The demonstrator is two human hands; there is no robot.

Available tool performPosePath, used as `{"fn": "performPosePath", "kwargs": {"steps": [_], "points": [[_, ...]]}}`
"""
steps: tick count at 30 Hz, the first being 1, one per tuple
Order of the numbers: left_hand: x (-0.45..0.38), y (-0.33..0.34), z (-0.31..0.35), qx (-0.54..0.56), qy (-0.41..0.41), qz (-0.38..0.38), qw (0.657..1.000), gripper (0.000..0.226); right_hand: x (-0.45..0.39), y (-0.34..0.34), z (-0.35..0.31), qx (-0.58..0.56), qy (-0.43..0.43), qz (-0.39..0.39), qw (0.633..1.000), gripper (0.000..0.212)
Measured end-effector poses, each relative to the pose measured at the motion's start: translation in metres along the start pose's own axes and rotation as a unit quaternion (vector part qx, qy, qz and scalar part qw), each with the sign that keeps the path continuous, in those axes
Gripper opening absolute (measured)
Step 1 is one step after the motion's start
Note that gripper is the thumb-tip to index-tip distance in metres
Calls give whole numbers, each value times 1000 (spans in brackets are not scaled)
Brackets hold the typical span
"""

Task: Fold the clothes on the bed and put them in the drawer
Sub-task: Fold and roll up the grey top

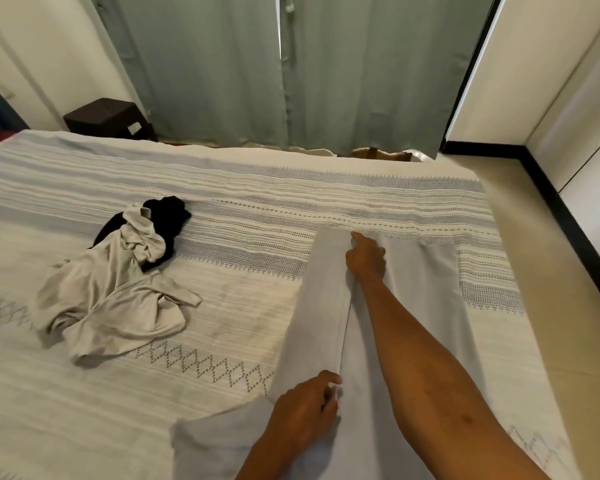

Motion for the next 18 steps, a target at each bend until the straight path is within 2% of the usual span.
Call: {"fn": "performPosePath", "kwargs": {"steps": [3,5,8,11,14,16,18], "points": [[3,1,1,70,4,-33,997,22,7,-3,11,49,-29,19,998,48],[9,-2,0,103,18,-14,994,25,17,-3,16,30,-67,38,997,40],[25,-13,-2,131,25,30,991,31,49,-2,22,-6,-80,37,996,32],[48,-27,-11,157,-7,81,984,32,96,4,28,-29,-127,-22,991,27],[79,-37,-23,161,-32,121,979,31,150,14,27,-39,-164,-121,978,22],[105,-42,-35,149,-43,144,977,29,187,20,24,3,-178,-189,966,22],[128,-42,-52,133,-51,195,970,24,214,26,21,77,-180,-225,955,29]]}}
Point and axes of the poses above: each hand's wrist, its own x-axis away from the middle knuckle, its own y-axis out of the palm, z = x × y, the point moved 1 cm from there along -x, towards the middle knuckle, and after that the axes turned 2 degrees about y, right-handed, at the moved point
